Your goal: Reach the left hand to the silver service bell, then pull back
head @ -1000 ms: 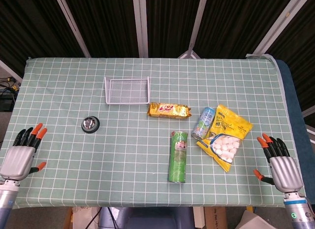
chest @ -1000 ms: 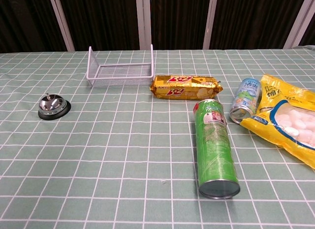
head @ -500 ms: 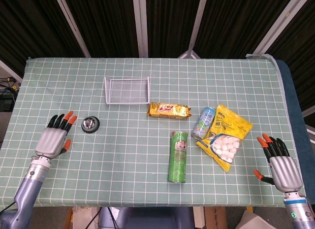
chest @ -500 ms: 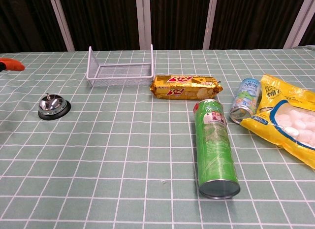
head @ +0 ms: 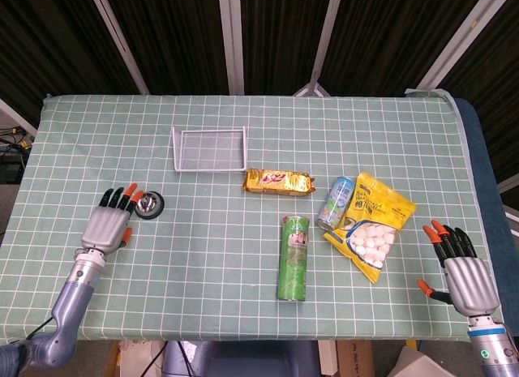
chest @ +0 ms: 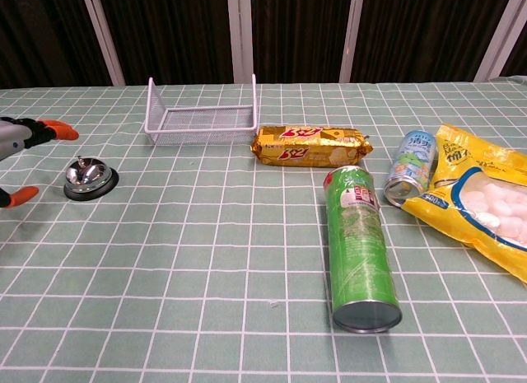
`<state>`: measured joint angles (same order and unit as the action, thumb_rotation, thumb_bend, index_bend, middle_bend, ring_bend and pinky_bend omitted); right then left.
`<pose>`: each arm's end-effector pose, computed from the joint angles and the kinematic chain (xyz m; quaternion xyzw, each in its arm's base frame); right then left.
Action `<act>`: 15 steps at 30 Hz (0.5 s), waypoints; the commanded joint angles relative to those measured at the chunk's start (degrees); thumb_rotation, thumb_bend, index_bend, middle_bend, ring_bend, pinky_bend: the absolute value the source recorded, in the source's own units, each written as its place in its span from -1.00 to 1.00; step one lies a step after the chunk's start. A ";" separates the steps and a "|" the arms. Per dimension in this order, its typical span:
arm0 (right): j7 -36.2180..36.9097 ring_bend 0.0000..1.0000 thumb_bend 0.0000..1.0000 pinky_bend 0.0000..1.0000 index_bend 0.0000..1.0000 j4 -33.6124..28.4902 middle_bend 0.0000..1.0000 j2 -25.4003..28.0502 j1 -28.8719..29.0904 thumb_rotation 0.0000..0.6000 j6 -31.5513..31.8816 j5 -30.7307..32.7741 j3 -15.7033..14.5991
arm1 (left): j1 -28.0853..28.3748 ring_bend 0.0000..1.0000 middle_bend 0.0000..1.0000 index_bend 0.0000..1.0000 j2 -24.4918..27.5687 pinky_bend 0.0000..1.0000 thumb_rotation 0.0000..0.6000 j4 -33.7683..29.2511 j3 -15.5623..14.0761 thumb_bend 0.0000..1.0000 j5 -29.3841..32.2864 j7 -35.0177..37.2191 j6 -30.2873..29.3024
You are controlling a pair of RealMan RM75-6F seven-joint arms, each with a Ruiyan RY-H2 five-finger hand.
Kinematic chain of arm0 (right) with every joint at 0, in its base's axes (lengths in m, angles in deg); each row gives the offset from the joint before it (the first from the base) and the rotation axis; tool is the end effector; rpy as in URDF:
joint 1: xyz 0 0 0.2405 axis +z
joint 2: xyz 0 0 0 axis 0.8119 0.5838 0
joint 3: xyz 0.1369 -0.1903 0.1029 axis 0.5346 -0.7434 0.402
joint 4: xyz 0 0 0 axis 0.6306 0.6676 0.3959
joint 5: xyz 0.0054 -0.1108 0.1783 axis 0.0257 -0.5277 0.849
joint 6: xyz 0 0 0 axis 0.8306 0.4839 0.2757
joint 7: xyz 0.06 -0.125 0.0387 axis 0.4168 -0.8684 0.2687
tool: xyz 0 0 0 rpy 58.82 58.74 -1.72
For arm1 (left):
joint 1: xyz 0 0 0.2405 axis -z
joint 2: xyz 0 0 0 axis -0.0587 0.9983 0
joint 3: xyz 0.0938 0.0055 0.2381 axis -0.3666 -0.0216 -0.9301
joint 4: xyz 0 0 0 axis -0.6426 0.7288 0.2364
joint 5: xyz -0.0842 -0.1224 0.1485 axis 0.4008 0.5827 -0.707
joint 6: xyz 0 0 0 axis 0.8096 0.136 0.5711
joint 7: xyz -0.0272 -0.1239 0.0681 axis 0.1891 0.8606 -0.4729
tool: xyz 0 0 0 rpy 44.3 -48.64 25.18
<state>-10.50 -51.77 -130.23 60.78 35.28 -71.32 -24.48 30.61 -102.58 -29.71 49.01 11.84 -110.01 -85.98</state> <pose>-0.3032 -0.1822 0.1427 0.6280 -0.4037 0.3798 0.5462 -0.2440 0.2981 0.0356 -0.7240 -0.3380 -0.2349 0.5535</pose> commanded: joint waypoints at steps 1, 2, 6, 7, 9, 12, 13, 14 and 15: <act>-0.04 -1.00 -0.51 -1.00 -1.00 -0.03 -1.00 -0.02 0.01 1.00 -0.03 -0.03 -0.03 | 0.58 -1.00 -1.00 -1.00 -0.77 -1.00 1.00 1.30 -0.34 0.17 0.97 -0.30 0.85; -0.08 -1.00 -0.51 -1.00 -1.00 -0.04 -1.00 -0.04 0.02 1.00 -0.04 -0.04 -0.03 | 0.79 -1.00 -1.00 -1.00 -1.15 -1.00 1.00 1.96 -0.43 0.17 1.26 -0.29 1.15; -0.17 -1.00 -0.51 -1.00 -1.00 -0.18 -1.00 -0.03 -0.02 1.00 -0.12 0.12 -0.06 | 1.60 -1.00 -1.00 -1.00 -3.24 -1.00 1.00 5.02 -0.82 0.17 2.77 -0.26 2.32; -0.18 -1.00 -0.51 -1.00 -1.00 -0.19 -1.00 -0.03 -0.02 1.00 -0.14 0.16 -0.04 | 1.77 -1.00 -1.00 -1.00 -3.67 -1.00 1.00 5.70 -0.94 0.17 3.13 -0.33 2.59; -0.01 -1.00 -0.51 -1.00 -1.00 -0.26 -1.00 -0.01 -0.01 1.00 -0.20 0.26 -0.02 | 2.23 -1.00 -1.00 -1.00 -4.65 -1.00 1.00 7.33 -1.25 0.17 3.99 -0.50 3.45; 0.13 -1.00 -0.51 -1.00 -1.00 -0.31 -1.00 0.06 0.00 1.00 -0.25 0.28 -0.03 | 2.73 -1.00 -1.00 -1.00 -5.72 -1.00 1.00 9.15 -1.58 0.17 4.88 -0.21 4.50; 0.17 -1.00 -0.51 -1.00 -1.00 -0.32 -1.00 0.08 0.00 1.00 -0.25 0.26 -0.03 | 2.83 -1.00 -1.00 -1.00 -5.94 -1.00 1.00 9.48 -1.63 0.17 5.10 -0.11 4.69; 0.17 -1.00 -0.51 -1.00 -1.00 -0.31 -1.00 0.09 -0.01 1.00 -0.23 0.24 -0.04 | 2.94 -1.00 -1.00 -1.00 -6.13 -1.00 1.00 9.77 -1.70 0.17 5.30 -0.06 4.85; 0.21 -1.00 -0.51 -1.00 -1.00 -0.33 -1.00 0.09 -0.02 1.00 -0.21 0.22 -0.06 | 3.06 -1.00 -1.00 -1.00 -6.23 -1.00 1.00 9.93 -1.78 0.17 5.48 -0.06 5.05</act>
<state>-10.29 -52.10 -130.13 60.76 35.07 -71.09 -24.54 33.53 -108.67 -19.94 47.35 17.15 -110.13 -81.10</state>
